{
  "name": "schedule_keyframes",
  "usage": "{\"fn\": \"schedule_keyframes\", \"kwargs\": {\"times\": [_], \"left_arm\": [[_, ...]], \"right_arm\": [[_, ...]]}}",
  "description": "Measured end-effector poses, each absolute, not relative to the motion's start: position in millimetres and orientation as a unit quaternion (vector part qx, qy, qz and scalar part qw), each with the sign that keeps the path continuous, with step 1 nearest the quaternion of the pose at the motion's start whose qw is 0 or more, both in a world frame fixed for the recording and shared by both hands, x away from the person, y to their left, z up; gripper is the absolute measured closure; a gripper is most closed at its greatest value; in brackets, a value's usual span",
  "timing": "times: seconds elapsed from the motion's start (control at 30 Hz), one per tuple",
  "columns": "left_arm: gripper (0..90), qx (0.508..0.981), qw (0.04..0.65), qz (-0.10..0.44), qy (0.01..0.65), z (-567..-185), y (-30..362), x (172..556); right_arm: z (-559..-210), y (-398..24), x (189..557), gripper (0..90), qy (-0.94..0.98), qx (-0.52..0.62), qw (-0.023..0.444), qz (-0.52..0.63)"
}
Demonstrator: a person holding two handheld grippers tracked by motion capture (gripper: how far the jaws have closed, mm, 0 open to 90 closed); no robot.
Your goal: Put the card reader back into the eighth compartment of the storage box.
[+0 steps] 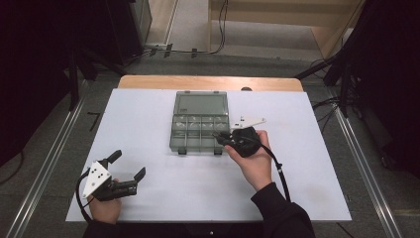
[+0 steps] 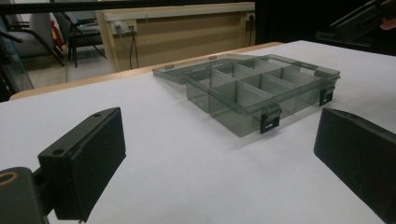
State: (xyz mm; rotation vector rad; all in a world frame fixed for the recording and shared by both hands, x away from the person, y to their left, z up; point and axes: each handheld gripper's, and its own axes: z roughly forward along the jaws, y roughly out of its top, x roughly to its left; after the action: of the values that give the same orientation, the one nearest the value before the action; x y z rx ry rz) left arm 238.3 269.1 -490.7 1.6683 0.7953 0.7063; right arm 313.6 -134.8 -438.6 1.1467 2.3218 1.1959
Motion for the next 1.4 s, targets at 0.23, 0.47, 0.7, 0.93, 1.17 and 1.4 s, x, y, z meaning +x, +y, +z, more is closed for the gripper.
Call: {"fn": "schedule_keyframes", "kwargs": {"times": [0.23,0.47,0.7,0.93,1.17,1.4], "left_arm": [[2.3,0.704,0.549,0.299,0.336,-490.6,269.2,238.3],[2.3,0.704,0.549,0.299,0.336,-490.6,269.2,238.4],[2.3,0.704,0.549,0.298,0.336,-490.6,269.3,238.4],[2.3,0.704,0.55,0.298,0.336,-490.6,269.4,238.3],[2.3,0.704,0.549,0.299,0.336,-490.6,269.3,238.2],[2.3,0.704,0.549,0.299,0.336,-490.7,269.2,238.1]], "right_arm": [[-442.8,-134.7,322.9,71.3,0.801,0.412,0.15,0.406],[-449.7,-135.5,332.6,71.3,0.798,0.422,0.151,0.402],[-455.6,-134.8,339.8,70.8,0.792,0.438,0.154,0.395],[-455.9,-141.6,339.4,20.0,0.781,0.437,0.138,0.424],[-454.6,-148.6,329.4,0.0,0.784,0.406,0.136,0.449],[-455.0,-157.5,320.4,0.0,0.779,0.402,0.15,0.457]]}}
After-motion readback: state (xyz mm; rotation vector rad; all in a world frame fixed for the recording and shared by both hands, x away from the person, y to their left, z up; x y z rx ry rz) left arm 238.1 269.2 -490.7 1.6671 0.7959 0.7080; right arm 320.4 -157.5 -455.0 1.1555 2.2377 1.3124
